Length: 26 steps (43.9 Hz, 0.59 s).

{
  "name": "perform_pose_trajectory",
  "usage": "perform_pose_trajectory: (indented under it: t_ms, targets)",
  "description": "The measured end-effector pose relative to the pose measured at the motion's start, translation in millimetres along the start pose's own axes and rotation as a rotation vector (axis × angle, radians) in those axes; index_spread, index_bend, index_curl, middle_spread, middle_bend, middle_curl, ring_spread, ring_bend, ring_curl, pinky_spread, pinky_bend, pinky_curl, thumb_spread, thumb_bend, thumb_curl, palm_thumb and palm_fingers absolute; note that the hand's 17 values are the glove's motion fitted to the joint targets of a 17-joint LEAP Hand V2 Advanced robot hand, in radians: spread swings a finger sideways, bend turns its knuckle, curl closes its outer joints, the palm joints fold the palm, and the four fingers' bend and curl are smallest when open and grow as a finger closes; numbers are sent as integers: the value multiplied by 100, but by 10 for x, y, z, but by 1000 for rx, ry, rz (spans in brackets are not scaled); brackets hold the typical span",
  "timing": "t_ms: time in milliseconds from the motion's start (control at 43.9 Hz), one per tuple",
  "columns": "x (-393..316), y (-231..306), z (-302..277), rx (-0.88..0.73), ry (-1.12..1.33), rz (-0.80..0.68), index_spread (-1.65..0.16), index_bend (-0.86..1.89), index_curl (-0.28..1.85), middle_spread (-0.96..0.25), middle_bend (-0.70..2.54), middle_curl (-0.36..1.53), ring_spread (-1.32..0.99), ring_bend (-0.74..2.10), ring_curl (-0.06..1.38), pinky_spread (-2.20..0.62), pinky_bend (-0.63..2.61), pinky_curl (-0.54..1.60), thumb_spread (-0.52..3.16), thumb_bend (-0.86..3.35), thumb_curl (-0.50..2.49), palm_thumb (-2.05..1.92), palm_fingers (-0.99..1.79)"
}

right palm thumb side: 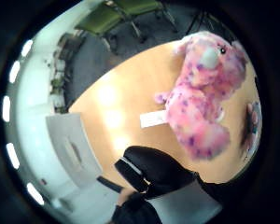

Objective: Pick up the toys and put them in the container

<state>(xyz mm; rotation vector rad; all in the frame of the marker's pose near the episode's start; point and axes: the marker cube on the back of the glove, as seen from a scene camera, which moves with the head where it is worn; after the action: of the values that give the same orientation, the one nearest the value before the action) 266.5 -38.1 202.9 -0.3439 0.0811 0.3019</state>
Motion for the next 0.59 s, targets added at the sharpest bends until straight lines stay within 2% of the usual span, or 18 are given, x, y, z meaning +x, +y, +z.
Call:
perform_pose_trajectory:
  t_ms: [296,410,432,455,478,546,592]
  targets:
    - [-30,-243,501,-119,-18,2,-34,15,23,-3,3,15,3,23,25,1,132,38,92,-5,25,-5,-25]
    - [-24,-250,487,-130,9,4,-37,35,30,-2,4,12,3,27,27,-4,125,37,99,0,27,5,-6]
    - [-24,-251,479,-127,8,6,-37,42,33,-3,5,11,2,33,28,-8,123,36,102,2,28,9,6]
    - [-24,-249,470,-123,4,8,-38,43,33,-3,6,11,1,35,28,-9,122,35,103,1,28,9,6]
    - [-23,-246,461,-116,-2,9,-38,45,34,-3,6,10,-2,46,31,-14,124,35,105,4,29,13,21]
    - [-7,-231,443,-83,-31,13,-38,46,35,-4,7,9,-7,53,32,-20,124,34,109,5,29,18,27]
    - [12,-220,441,-58,-54,21,-38,44,36,-7,14,10,-15,66,36,-27,128,35,113,10,31,27,48]
